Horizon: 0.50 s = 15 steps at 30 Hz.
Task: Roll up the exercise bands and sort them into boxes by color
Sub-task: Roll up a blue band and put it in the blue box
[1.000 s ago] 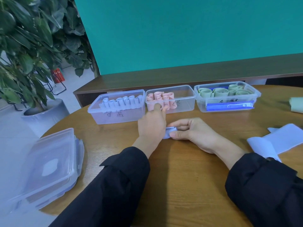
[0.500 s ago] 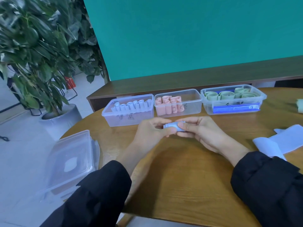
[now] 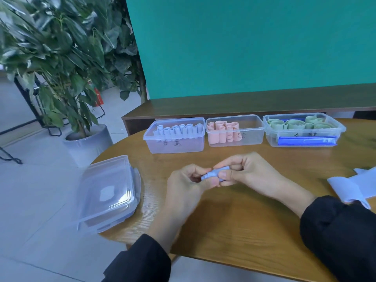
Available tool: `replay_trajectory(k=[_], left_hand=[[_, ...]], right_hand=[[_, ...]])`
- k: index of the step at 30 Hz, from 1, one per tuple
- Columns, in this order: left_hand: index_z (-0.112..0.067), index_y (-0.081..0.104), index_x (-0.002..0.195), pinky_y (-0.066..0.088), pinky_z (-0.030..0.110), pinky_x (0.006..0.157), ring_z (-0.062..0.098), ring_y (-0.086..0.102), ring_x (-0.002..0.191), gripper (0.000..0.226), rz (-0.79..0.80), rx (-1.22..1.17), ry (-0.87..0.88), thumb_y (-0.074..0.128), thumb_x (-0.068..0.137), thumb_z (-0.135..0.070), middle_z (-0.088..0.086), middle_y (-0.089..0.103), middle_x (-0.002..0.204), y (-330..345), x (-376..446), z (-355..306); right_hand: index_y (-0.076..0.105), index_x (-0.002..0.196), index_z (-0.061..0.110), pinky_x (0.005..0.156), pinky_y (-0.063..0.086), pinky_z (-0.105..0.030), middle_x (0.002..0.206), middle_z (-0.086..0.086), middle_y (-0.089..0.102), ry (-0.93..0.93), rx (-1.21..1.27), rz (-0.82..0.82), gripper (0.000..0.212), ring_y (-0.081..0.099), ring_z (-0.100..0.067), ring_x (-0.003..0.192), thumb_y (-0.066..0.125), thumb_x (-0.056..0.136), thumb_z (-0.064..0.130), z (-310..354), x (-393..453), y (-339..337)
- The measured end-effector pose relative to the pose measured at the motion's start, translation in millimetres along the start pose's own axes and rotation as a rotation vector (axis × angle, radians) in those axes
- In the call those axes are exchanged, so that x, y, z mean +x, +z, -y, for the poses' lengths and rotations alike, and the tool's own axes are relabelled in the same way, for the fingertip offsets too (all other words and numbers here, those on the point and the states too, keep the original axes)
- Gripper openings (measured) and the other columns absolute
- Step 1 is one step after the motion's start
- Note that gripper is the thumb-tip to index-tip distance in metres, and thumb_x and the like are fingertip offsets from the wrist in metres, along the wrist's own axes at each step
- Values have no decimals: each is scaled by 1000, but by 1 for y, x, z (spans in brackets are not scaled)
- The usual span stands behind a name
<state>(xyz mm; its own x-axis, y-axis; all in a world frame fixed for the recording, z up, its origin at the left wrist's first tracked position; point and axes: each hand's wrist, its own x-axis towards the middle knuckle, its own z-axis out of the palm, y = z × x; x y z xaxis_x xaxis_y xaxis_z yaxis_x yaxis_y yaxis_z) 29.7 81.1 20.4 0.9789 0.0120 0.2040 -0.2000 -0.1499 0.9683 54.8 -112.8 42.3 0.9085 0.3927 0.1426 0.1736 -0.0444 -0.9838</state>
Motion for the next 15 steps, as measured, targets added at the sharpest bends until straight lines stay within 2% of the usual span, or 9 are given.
replay_trajectory(k=[3, 5, 7, 9, 12, 15], left_hand=[[-17, 77, 79, 55, 29, 78, 13, 70, 79, 19, -53, -78, -8, 90, 71, -5, 1, 79, 88, -10, -6, 4], [-12, 77, 83, 56, 29, 83, 13, 71, 83, 19, -78, -139, -2, 89, 71, -3, 2, 79, 93, -19, -3, -1], [-15, 79, 83, 58, 30, 86, 12, 72, 86, 22, -112, -199, 29, 91, 68, -5, 2, 79, 95, -30, 1, -8], [-17, 80, 85, 57, 26, 81, 10, 72, 85, 23, -141, -245, 45, 90, 68, -6, 0, 79, 94, -41, 5, -15], [-11, 79, 99, 55, 19, 75, 8, 73, 86, 27, -187, -288, 47, 86, 73, -7, -1, 79, 93, -55, 13, -16], [-16, 78, 109, 55, 21, 83, 6, 73, 96, 34, -217, -288, 42, 86, 76, -13, -7, 79, 99, -62, 22, -16]], right_hand=[[71, 108, -2, 75, 59, -22, 97, -15, 78, 7, 24, 33, 23, 75, -19, 83, 71, 85, -5, 2, 3, 12], [69, 109, -1, 75, 59, -23, 100, -16, 77, -6, 79, 6, 30, 74, -21, 85, 75, 79, -1, 8, 10, 20], [64, 110, -3, 77, 61, -27, 103, -21, 75, -6, 194, -22, 38, 74, -25, 89, 76, 74, 3, 16, 19, 27], [63, 108, -4, 81, 62, -30, 103, -23, 75, -6, 227, -30, 37, 74, -27, 91, 75, 75, 3, 26, 30, 35], [64, 110, -4, 81, 62, -31, 101, -18, 76, -5, 87, -21, 34, 75, -28, 92, 76, 79, 6, 40, 50, 44], [64, 110, -3, 75, 63, -28, 96, -15, 78, 4, -21, -25, 33, 76, -24, 86, 77, 81, 8, 53, 71, 48]])
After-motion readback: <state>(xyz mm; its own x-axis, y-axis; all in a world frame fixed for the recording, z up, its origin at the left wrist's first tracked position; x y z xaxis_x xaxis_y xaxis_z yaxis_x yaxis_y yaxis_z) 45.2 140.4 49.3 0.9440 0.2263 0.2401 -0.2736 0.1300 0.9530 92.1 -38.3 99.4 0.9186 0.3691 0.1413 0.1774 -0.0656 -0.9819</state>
